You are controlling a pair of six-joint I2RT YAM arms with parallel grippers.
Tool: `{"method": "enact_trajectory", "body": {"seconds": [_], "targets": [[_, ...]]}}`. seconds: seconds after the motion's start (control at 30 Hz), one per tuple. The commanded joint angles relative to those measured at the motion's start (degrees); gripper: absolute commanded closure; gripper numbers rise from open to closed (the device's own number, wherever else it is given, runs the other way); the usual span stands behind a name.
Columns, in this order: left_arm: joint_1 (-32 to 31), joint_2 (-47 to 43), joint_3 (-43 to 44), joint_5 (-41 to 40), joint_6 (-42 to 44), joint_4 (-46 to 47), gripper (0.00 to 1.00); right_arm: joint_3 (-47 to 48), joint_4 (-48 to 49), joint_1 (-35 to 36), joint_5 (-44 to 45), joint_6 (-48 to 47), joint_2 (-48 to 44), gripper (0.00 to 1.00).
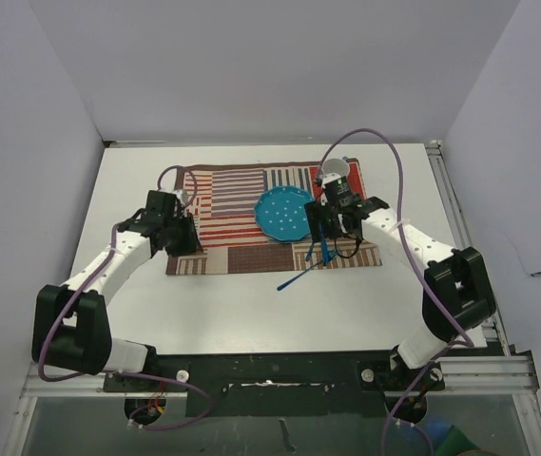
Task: Set the dinner table for one person
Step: Place the spoon on the napkin, then pick up the fork from the napkin.
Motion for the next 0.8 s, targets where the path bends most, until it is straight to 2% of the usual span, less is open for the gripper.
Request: {"method": "enact_trajectory", "body": {"seconds": [0.0, 0.13, 0.3, 0.47, 0.77], "targets": [[-6.45, 0.70, 1.49, 6.66, 1.61, 4.80, 0.75, -4.78, 0.17, 0.07, 2.38, 2.79, -6.21, 0.31], [-16.47, 2.35, 3.81, 2.27, -0.49, 5.77, 0.74, -7.15, 1.12, 0.09, 2.50, 3.79, -8.65, 0.31], [-27.67, 10.06, 7.71, -5.70, -1.95, 5.89, 0.74, -8.11, 1.90, 0.00, 2.06, 4.24, -10.00, 0.31], [-32.03, 17.72, 10.90, -8.36, -0.93, 6.66, 0.73, -8.15, 1.64, -0.90, 1.43, 3.47, -12.17, 0.30], [-37.16, 21.67, 15.81, -9.45, 5.74, 11.17, 0.71, -7.39, 1.52, -4.19, -1.26, 1.56, -14.39, 0.29]]}}
